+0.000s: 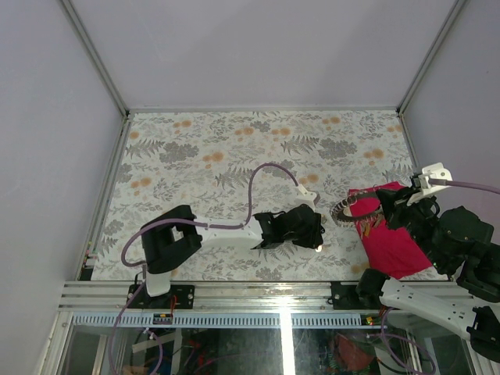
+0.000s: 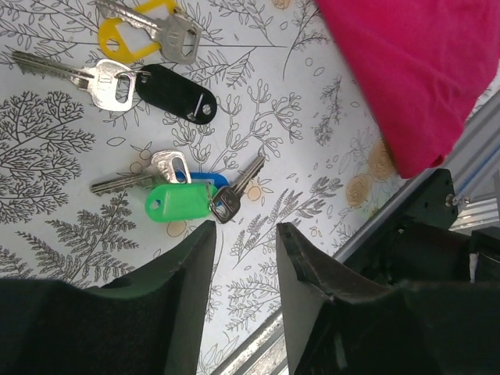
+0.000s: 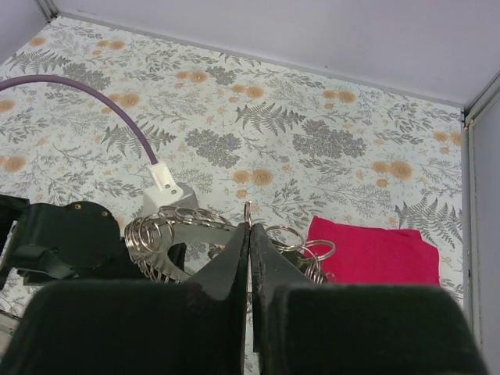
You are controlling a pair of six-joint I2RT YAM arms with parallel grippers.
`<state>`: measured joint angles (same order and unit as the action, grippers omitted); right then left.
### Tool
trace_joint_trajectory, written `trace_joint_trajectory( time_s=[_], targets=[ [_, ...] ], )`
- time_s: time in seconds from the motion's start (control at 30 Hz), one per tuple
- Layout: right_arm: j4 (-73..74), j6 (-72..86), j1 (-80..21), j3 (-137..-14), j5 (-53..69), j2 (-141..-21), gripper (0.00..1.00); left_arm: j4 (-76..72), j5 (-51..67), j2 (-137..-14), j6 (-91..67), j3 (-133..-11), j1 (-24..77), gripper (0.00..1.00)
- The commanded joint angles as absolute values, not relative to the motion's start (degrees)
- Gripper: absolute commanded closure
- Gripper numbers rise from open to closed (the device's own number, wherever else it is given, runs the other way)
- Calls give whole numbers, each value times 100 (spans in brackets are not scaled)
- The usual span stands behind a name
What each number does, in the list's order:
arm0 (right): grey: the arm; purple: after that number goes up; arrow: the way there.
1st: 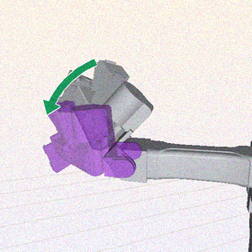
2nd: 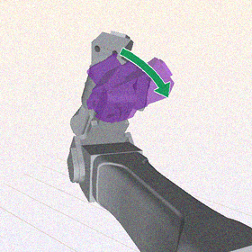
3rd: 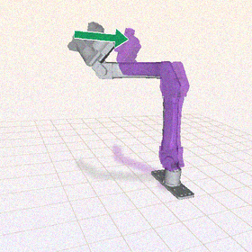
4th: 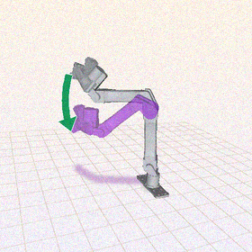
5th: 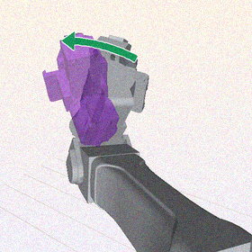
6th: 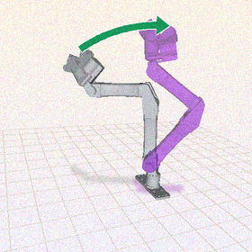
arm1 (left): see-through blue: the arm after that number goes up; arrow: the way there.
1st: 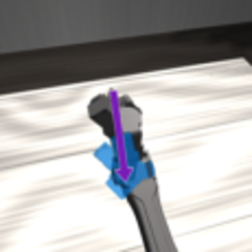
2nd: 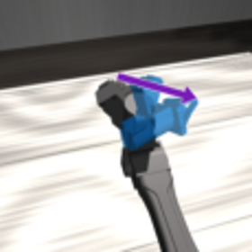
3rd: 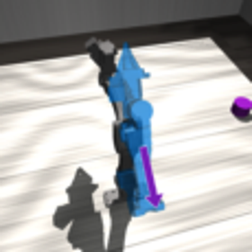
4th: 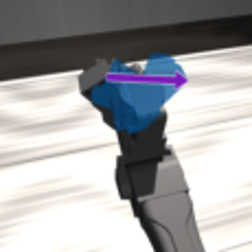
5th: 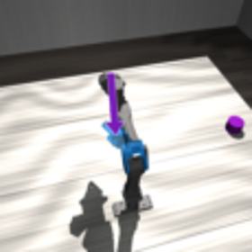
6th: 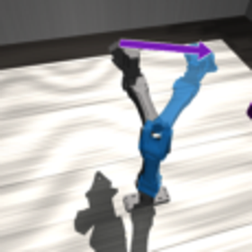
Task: Put the keys on the keyring
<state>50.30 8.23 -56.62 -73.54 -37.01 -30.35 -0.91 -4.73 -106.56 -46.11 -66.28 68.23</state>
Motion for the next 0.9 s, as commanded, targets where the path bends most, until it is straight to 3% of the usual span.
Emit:
trace_joint_trajectory(
  time_s=[0.0,0.87],
  targets=[
    [4446,951,-5681,-7378,-3757,-3031,100,-13,-690,-10877,-4569,-6967,6854,64],
    [4289,1020,-5681,-7159,-3554,-3005,100,178,-765,-11498,-4447,-7346,6851,68]
  ],
)
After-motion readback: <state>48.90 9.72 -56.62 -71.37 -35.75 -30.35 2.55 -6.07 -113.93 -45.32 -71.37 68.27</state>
